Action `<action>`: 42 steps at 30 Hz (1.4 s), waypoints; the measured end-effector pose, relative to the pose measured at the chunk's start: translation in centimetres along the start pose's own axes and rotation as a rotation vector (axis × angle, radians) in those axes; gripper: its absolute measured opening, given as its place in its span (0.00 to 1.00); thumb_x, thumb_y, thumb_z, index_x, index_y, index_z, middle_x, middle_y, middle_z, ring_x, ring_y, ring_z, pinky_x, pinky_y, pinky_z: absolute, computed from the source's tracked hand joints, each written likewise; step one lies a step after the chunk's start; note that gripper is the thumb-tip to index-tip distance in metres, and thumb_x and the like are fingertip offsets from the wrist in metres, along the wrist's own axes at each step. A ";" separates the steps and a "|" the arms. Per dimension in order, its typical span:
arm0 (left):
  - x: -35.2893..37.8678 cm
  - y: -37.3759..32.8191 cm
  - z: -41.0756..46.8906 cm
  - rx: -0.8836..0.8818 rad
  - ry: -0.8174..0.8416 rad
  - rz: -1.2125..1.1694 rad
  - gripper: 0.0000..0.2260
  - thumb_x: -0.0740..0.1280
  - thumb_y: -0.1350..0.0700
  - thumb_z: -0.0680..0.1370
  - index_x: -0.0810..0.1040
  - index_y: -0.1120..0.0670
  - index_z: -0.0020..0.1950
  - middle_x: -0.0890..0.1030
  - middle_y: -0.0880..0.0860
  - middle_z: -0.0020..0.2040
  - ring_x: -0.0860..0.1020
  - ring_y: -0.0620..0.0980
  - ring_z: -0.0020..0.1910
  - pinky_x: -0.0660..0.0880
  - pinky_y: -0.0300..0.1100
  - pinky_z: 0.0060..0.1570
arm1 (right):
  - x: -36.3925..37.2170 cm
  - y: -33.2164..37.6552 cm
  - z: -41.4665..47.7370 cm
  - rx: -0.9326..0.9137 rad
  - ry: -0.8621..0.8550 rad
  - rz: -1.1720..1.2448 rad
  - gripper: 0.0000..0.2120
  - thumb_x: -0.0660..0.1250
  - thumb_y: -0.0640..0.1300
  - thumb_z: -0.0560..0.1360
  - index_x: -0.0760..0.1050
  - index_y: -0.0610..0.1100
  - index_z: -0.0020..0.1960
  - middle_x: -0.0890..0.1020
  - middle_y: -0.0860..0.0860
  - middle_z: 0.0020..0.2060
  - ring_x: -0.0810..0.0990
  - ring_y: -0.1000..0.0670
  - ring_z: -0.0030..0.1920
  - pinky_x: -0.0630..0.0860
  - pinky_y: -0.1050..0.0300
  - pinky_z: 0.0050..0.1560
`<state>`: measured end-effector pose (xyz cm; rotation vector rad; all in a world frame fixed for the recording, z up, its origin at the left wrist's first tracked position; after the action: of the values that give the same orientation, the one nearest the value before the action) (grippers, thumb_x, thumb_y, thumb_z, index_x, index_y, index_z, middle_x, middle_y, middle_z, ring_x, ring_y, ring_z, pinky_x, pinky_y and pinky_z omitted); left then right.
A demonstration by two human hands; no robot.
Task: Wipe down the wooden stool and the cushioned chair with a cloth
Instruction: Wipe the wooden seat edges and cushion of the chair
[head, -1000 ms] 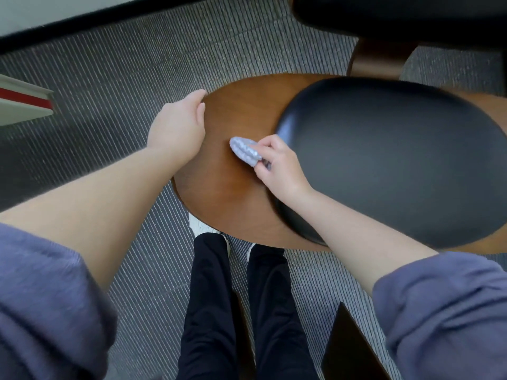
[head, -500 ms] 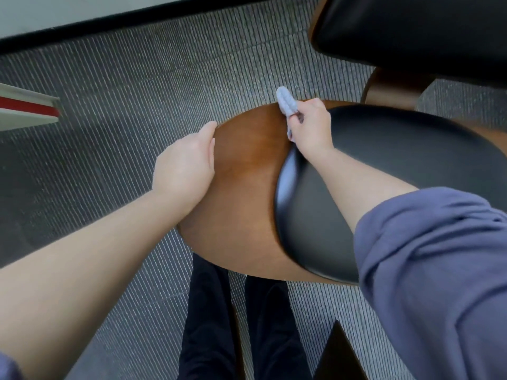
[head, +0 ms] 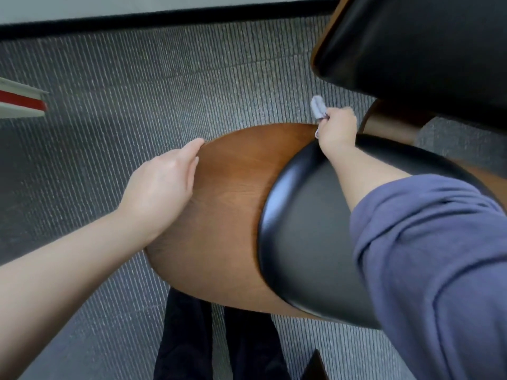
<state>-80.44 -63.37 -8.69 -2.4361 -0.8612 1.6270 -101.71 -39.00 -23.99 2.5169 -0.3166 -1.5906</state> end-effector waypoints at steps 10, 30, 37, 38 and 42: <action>0.1 0.1 0.0 -0.016 0.007 -0.007 0.19 0.52 0.53 0.84 0.66 0.51 0.74 0.81 0.58 0.55 0.79 0.63 0.51 0.74 0.54 0.49 | 0.8 3.9 -5.8 0.020 -0.004 0.195 0.13 0.56 0.34 0.78 0.79 0.39 0.53 0.75 0.44 0.52 0.77 0.47 0.49 0.70 0.59 0.46; 0.4 -0.9 -0.4 0.045 -0.056 0.353 0.17 0.50 0.52 0.84 0.65 0.57 0.70 0.77 0.63 0.53 0.76 0.64 0.44 0.66 0.51 0.37 | 0.3 2.7 -30.3 -0.439 0.233 0.394 0.13 0.61 0.30 0.73 0.81 0.39 0.50 0.76 0.53 0.47 0.76 0.50 0.47 0.74 0.56 0.48; 2.6 -3.5 -3.7 0.120 -0.024 0.682 0.27 0.51 0.45 0.82 0.50 0.51 0.79 0.53 0.60 0.78 0.55 0.65 0.75 0.64 0.64 0.65 | -5.4 -0.4 -21.8 -0.471 0.026 -0.006 0.15 0.60 0.35 0.74 0.80 0.48 0.55 0.75 0.53 0.57 0.72 0.48 0.56 0.66 0.57 0.42; 3.3 -3.8 -4.1 0.107 -0.009 0.727 0.27 0.49 0.43 0.82 0.49 0.49 0.79 0.51 0.59 0.79 0.52 0.66 0.76 0.61 0.65 0.66 | -4.9 -0.8 -21.1 -0.509 0.052 -0.093 0.16 0.60 0.36 0.75 0.79 0.48 0.57 0.74 0.52 0.58 0.72 0.47 0.57 0.67 0.56 0.42; 5.6 -4.2 -4.5 0.081 -0.013 0.904 0.28 0.44 0.39 0.80 0.50 0.47 0.80 0.48 0.59 0.80 0.45 0.66 0.77 0.49 0.72 0.69 | -1.8 0.6 -20.8 -0.756 0.174 -0.178 0.13 0.60 0.38 0.77 0.78 0.46 0.58 0.73 0.47 0.61 0.72 0.44 0.54 0.74 0.49 0.41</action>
<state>-76.64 -56.03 -9.82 -2.9345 0.4058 1.8066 -83.68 -38.92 -13.37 2.0817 0.4595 -1.2047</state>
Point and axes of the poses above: each hand's wrist, its own z-axis towards the middle knuckle, its own x-axis out of the palm, y = z × x, the point moved 7 cm from there along z, towards the middle knuckle
